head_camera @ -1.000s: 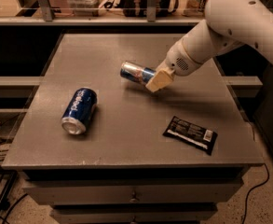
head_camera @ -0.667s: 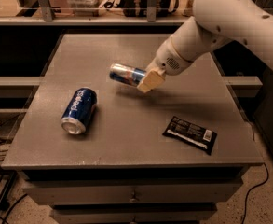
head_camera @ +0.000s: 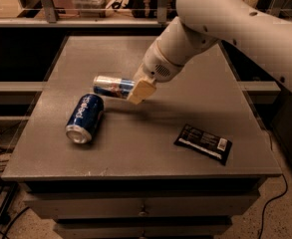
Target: Move redbull can near pepsi can
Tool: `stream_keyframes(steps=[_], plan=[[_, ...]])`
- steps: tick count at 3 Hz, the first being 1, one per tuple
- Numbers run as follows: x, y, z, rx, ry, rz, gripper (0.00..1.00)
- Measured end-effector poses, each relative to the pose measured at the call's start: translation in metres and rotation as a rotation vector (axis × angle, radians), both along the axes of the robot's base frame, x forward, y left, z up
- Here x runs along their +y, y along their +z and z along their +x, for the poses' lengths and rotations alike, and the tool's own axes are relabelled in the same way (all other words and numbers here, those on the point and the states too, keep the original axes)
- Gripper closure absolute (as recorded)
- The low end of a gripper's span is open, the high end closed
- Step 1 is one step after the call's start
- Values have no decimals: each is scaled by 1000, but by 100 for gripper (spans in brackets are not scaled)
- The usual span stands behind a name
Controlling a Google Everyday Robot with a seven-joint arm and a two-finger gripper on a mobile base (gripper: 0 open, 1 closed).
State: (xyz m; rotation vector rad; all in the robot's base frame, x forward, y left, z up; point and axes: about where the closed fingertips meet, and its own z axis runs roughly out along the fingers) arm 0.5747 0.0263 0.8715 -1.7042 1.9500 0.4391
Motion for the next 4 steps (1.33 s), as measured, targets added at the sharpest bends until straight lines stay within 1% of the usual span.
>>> stream_keyframes(steps=[1, 2, 3, 4], plan=[[16, -5, 0, -5, 20, -12, 49], [26, -13, 2, 2, 28, -14, 25], [30, -17, 1, 23, 24, 11, 2], [31, -17, 1, 23, 26, 11, 0]])
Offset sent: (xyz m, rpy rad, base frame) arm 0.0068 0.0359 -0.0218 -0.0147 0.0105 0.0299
